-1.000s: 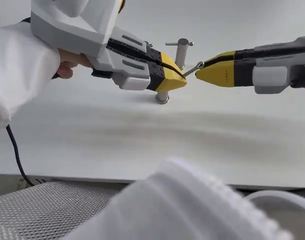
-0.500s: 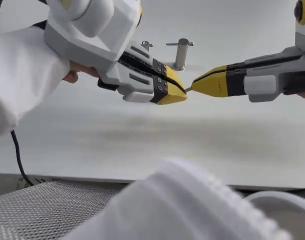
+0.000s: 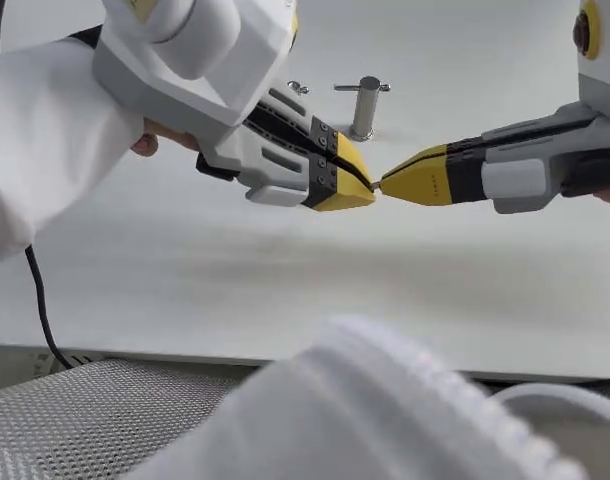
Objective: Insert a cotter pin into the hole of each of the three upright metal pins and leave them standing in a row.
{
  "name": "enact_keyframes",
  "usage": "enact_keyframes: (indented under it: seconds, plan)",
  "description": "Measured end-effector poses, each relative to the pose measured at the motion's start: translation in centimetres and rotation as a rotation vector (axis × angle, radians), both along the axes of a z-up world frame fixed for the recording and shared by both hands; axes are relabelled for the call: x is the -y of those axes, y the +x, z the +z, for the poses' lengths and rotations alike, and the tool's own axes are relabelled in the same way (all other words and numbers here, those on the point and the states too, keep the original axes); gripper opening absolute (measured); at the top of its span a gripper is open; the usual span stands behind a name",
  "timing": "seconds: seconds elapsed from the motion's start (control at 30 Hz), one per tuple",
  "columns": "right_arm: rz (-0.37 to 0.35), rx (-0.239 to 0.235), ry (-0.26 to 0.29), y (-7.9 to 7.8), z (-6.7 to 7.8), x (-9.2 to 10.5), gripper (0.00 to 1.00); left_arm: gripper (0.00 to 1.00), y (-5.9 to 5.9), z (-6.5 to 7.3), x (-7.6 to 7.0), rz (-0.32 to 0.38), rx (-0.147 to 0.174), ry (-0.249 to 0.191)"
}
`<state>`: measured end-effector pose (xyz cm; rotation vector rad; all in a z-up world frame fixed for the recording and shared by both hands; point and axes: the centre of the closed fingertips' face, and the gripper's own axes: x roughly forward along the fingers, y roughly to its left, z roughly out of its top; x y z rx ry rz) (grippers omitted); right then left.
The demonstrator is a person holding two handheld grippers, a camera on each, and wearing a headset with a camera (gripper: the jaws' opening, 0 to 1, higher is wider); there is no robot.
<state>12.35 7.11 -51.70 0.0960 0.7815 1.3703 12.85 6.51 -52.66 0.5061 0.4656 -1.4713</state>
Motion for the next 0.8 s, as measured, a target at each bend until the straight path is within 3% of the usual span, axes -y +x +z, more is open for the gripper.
enact_keyframes:
  seconds: [0.3, 0.4, 0.5, 0.6, 0.73, 0.8]
  plan:
    - [0.025, 0.105, 0.002, -0.1, -0.3, 0.0, 0.0, 0.01, 0.0, -0.3, 0.1, 0.001, -0.002, 0.009]
    - [0.035, 0.134, 0.009, -0.1, -0.1, 0.0, 0.0, 0.02, -0.1, -0.1, 0.2, 0.013, -0.016, -0.011]
    - [0.049, 0.186, 0.013, 0.2, 0.1, 0.0, 0.0, 0.12, 0.1, 0.2, 0.4, 0.023, -0.019, -0.033]
    - [0.048, 0.188, 0.019, 0.3, 0.2, 0.0, 0.0, 0.23, 0.4, 0.2, 0.3, 0.034, -0.01, -0.039]
    - [0.04, 0.22, 0.019, 0.8, 0.1, 0.4, 0.0, 0.25, 1.2, 0.4, -0.1, 0.064, 0.005, -0.047]
    - [0.022, 0.248, 0.027, 1.4, 0.0, 0.7, 0.0, 0.29, 2.0, 0.5, -0.4, 0.095, 0.03, -0.058]
